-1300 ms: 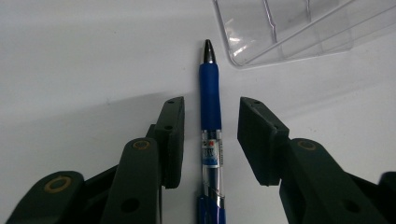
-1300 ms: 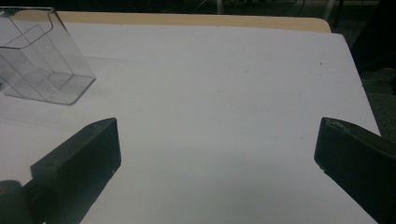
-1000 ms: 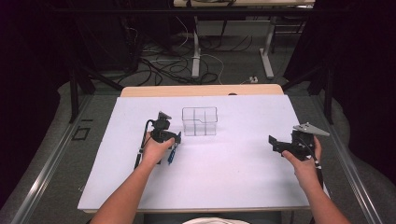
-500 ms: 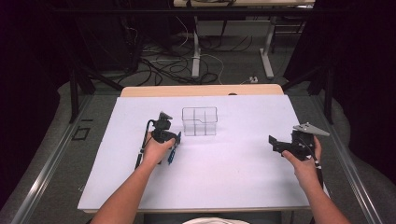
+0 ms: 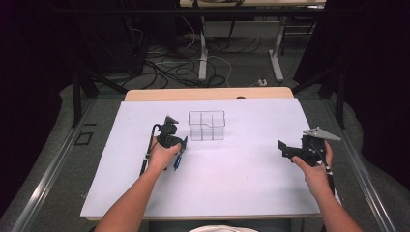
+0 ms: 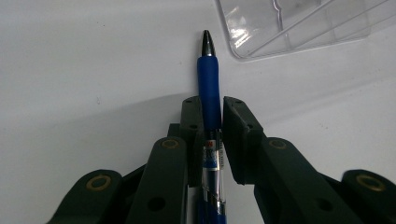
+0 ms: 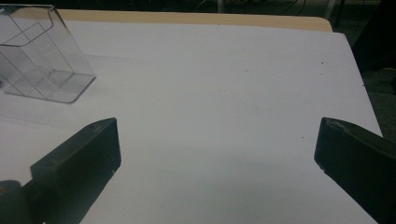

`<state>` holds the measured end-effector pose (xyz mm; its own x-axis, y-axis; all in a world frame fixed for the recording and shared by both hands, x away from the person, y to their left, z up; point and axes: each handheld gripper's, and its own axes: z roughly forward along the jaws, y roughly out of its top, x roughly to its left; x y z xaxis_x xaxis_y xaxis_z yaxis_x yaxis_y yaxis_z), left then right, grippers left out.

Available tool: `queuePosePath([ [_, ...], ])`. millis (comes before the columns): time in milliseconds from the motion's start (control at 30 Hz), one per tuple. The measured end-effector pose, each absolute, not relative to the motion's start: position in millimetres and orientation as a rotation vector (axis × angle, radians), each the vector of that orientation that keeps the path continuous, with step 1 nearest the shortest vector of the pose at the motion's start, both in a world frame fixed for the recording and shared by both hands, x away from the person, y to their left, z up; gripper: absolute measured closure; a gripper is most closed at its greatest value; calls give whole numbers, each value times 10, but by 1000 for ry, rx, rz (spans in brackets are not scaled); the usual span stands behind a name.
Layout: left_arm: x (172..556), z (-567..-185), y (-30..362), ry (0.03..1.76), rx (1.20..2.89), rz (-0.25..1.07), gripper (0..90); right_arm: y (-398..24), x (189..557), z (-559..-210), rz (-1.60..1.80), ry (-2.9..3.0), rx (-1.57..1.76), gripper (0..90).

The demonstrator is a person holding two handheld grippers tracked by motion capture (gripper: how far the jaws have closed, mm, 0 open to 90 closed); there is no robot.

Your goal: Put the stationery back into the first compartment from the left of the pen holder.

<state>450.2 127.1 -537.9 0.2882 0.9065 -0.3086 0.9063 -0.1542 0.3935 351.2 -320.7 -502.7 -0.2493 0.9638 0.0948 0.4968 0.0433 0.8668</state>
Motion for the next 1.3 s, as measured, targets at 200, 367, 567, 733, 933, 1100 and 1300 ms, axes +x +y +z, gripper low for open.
queuePosePath([
  [200,4501,-5382,1274,1630,2041,-13,788,-3194,3511,-5030,1138,1797,1472,0],
  [367,4505,-5385,1282,1646,2019,-30,789,-3194,3510,-5029,1140,1799,1472,0],
  [567,4510,-5390,1295,1649,2008,-37,790,-3193,3512,-5032,1128,1795,1471,0],
  [733,4508,-5389,1298,1643,2013,-34,790,-3197,3516,-5035,1121,1800,1461,0],
  [933,4501,-5387,1290,1634,2012,-46,790,-3191,3515,-5037,1119,1793,1465,0],
  [1100,4494,-5367,1301,1633,1996,-41,791,-3192,3514,-5038,1123,1797,1466,0],
  [1300,4485,-5329,1340,1619,1988,-28,791,-3193,3514,-5042,1127,1797,1469,0],
])
